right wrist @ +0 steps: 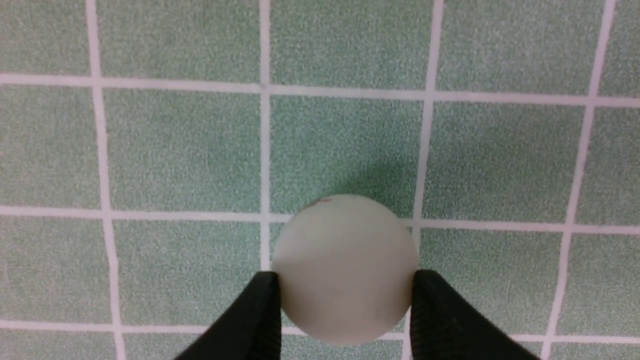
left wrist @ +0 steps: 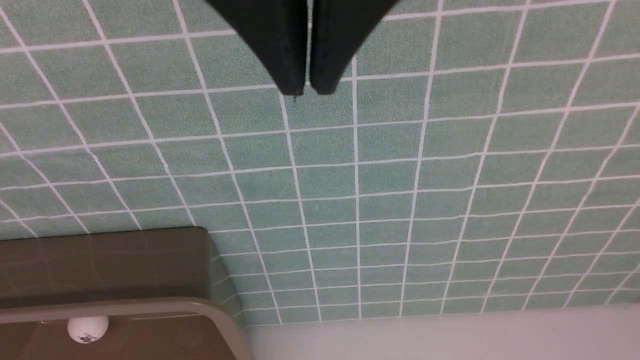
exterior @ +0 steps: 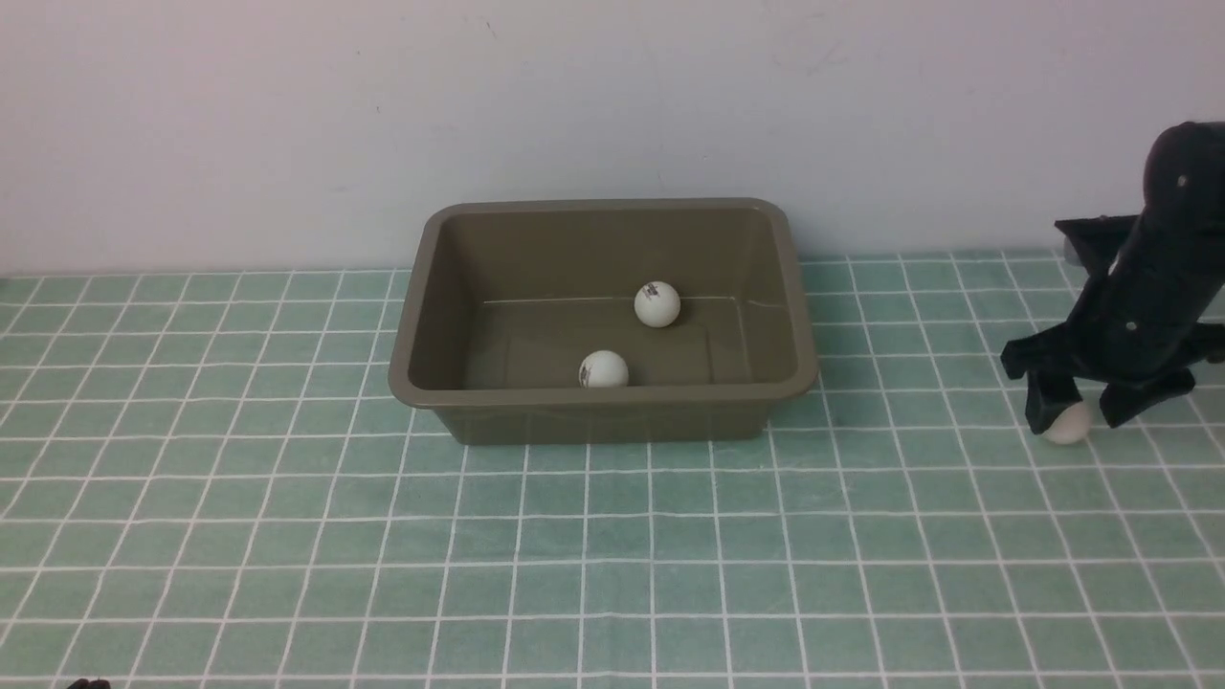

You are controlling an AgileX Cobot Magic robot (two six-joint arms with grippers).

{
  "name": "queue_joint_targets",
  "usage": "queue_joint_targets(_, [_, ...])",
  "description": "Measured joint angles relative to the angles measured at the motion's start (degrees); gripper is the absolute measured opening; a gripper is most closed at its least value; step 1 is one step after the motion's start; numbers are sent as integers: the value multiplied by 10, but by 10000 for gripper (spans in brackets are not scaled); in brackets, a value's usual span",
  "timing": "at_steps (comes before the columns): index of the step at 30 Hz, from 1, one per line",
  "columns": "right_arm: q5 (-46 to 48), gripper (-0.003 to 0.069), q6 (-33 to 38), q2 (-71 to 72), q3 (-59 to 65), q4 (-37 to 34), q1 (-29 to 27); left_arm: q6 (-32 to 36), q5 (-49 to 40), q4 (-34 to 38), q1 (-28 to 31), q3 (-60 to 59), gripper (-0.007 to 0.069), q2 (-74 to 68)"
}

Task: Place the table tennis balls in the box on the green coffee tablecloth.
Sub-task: 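Reach for and grasp a ping pong ball on the table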

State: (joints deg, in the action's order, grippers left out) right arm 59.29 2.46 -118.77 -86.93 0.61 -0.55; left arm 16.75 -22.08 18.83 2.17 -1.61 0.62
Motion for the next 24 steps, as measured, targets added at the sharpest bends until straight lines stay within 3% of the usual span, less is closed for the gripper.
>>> queue_joint_targets(12, [39, 304, 2, 0, -30, -6, 0, 0, 0, 0, 0, 0, -4, 0])
queue_joint_targets(24, [109, 304, 58, 0, -169, -128, 32, 0, 0, 0, 0, 0, -4, 0])
